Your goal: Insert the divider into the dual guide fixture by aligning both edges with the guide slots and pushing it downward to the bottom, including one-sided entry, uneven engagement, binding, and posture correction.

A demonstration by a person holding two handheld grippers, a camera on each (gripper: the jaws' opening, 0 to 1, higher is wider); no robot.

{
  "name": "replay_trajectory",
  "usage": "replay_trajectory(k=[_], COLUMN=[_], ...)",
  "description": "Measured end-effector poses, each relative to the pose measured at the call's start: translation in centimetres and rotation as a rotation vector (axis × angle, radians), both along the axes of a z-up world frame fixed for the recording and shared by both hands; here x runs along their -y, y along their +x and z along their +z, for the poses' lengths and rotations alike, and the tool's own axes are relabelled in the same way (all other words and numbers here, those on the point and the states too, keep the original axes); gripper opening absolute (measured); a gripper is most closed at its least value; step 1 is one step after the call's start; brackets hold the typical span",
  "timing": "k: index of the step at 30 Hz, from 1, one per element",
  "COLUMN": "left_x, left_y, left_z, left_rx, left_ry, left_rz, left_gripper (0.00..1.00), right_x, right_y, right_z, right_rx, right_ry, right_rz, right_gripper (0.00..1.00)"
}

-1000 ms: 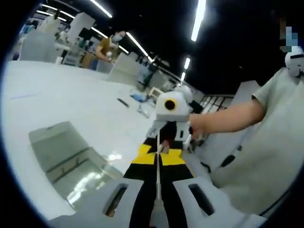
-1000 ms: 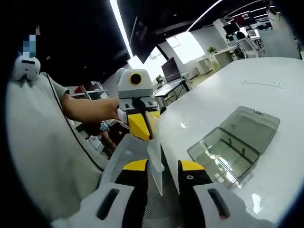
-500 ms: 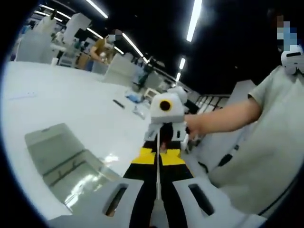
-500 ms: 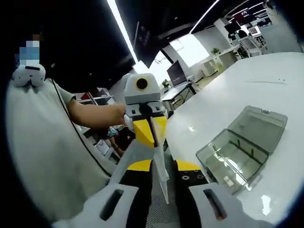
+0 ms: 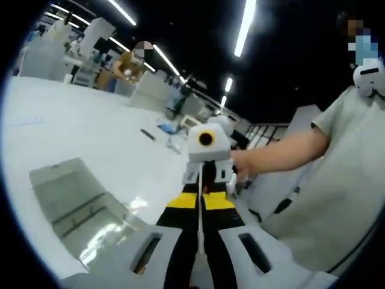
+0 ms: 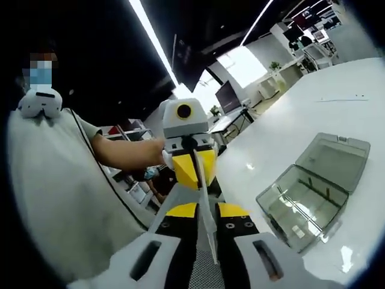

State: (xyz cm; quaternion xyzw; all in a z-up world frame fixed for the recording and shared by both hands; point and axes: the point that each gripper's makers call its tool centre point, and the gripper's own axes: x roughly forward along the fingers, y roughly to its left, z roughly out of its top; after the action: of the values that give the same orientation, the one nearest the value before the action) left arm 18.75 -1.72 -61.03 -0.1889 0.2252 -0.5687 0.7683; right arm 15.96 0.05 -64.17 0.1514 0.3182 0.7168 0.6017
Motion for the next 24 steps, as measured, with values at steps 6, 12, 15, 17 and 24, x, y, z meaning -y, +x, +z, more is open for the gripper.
replay_trajectory(k=[6, 12, 15, 17, 24], left_x=[-0.06, -0.14, -0.19, -0.19, -0.07], left_y=[-0.08, -0.02, 0.02, 0.06, -0.13], left_z=[0.04, 0.05, 0.07, 0.05, 0.22], left_rx=[-0.004, -0.013, -0.020, -0.023, -0.027], left_ry=[-0.010, -0.022, -0.033, -0.040, -0.048], left_rz=[0.003, 0.007, 0.013, 0.015, 0.013], left_gripper=[0.00, 0.00, 0.00, 0.00, 0.00], right_x=[-0.08, -0.04, 0.07, 0.08, 0.19], right_y=[-0.03, -0.12, 0.17, 0.08, -0.07], right_z=[0.05, 0.23, 0.35, 0.55, 0.64], right_rx=[-0.018, -0.041, -0.068, -0.082, -0.099], right_ry=[0.008, 0.025, 0.040, 0.046, 0.059], right_rz=[-0.002, -0.004, -0.018, -0.020, -0.019], right_gripper=[0.05, 0.03, 0.03, 0.03, 0.01])
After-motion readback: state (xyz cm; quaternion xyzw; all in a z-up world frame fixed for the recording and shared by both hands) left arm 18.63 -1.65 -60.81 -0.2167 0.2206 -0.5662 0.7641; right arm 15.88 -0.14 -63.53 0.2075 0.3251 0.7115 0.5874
